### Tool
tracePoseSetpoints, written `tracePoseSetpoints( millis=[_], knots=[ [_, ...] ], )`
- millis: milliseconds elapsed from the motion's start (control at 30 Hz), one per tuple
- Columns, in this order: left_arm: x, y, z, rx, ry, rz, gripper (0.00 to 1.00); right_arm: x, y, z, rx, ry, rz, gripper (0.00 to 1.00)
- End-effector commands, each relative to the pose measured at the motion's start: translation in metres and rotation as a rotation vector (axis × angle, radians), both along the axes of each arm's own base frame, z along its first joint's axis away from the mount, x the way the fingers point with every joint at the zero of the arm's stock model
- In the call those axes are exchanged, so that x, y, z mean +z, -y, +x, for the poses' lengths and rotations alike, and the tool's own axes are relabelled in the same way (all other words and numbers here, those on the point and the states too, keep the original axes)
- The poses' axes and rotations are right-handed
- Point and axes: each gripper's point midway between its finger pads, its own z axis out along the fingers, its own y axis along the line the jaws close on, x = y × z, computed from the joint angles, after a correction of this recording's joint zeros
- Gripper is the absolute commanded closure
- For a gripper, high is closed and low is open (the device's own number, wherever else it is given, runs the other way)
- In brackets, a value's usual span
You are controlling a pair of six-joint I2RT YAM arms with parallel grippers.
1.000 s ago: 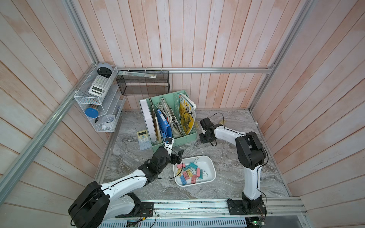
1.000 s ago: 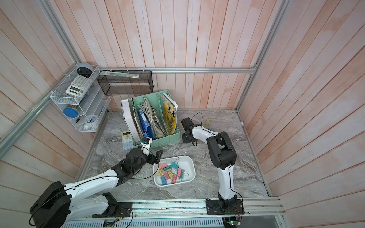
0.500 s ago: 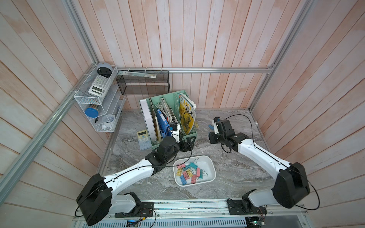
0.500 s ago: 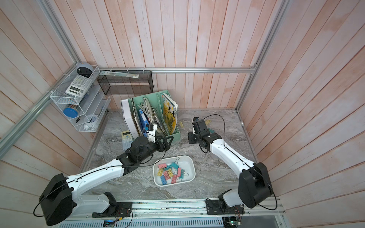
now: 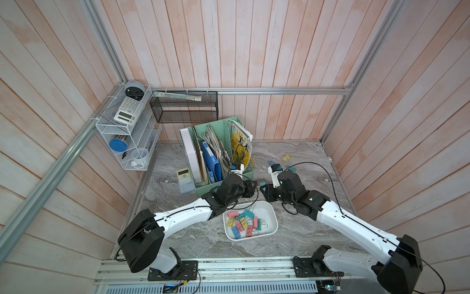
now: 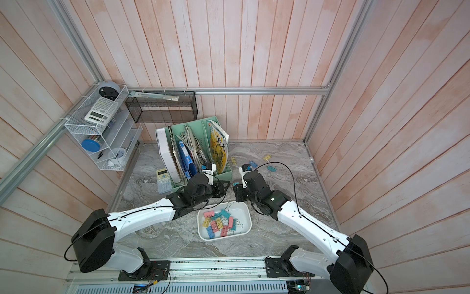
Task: Put the binder clips in the storage box
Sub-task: Place the binder clip in the storage box.
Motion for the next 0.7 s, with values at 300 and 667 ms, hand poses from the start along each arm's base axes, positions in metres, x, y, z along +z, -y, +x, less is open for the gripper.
tracePoseSetpoints(
  millis=[300,667],
  knots=[
    [0.015,0.016,-0.025,-0.099,-0.009,-0.093,1.0,-0.003,-0.003,-0.004,-0.017,0.009,0.023,0.72],
    [-0.002,-0.015,-0.036,0.017,0.043,0.126,1.0,0.011,0.012,-0.012,-0.078,0.062,0.203,0.23]
  ],
)
